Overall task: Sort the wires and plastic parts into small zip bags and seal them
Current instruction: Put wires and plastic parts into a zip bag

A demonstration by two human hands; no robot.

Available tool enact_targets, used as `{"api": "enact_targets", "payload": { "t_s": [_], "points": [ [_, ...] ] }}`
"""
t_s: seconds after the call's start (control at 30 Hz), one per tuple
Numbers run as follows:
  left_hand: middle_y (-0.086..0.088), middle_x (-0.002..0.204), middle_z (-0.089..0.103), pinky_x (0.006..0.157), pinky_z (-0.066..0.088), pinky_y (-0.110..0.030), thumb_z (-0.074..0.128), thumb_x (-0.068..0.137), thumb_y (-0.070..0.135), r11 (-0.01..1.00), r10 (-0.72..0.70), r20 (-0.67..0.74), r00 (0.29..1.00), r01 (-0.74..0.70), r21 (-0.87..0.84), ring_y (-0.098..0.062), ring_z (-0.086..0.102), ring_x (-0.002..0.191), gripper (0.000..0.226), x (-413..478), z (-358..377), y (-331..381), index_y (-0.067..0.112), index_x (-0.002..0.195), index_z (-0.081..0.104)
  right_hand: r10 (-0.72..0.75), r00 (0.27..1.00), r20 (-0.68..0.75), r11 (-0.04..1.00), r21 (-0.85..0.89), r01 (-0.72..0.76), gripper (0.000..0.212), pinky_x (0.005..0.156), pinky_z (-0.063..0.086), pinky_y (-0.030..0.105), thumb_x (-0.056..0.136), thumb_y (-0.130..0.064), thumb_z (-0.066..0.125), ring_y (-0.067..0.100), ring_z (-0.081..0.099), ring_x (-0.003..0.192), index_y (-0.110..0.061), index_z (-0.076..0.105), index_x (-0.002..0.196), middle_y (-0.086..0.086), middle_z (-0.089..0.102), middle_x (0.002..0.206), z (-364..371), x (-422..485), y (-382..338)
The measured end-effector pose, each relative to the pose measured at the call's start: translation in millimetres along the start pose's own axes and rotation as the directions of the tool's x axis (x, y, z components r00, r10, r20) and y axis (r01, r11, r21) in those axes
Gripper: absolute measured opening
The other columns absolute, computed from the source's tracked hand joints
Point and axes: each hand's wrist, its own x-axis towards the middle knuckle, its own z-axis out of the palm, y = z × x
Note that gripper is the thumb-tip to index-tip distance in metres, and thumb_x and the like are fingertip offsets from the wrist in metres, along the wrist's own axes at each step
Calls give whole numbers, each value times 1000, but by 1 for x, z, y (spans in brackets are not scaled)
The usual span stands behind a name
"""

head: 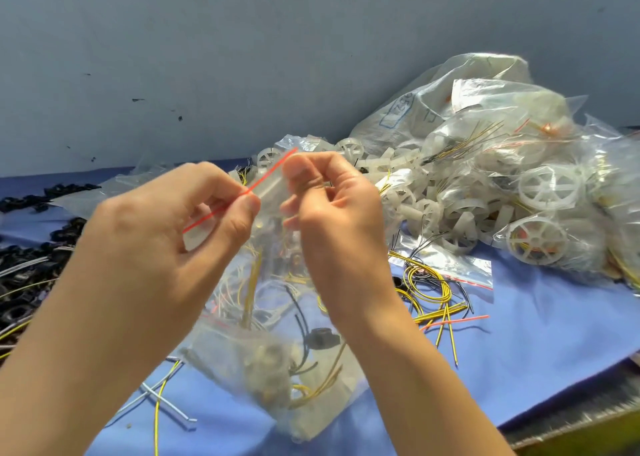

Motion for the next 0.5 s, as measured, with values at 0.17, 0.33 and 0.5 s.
{"api": "enact_targets", "payload": {
  "t_s": [0.17,0.33,0.5],
  "points": [
    [23,92,61,70,39,-4,52,91,48,998,-3,40,999,0,70,9,58,83,17,-6,-3,-2,34,89,61,127,984,-124,982,159,-107,23,53,47,25,99,-12,54,4,49,51,-21,64,80,-15,56,56,-23,18,10],
    [30,90,64,69,39,0,52,88,56,997,-79,61,995,78,21,15,59,83,20,-11,-4,-17,39,90,62,172,966,-192,972,191,-135,26,53,48,19,99,-8,52,1,50,52,-20,65,81,-11,58,65,-34,25,20],
    [20,85,71,69,55,-33,58,73,73,941,-264,62,963,271,-202,2,69,73,36,-13,-2,-33,43,91,67,219,964,-153,958,219,-183,17,53,50,20,100,-15,52,3,51,51,-15,65,89,-12,58,65,-39,28,24]
  ]
}}
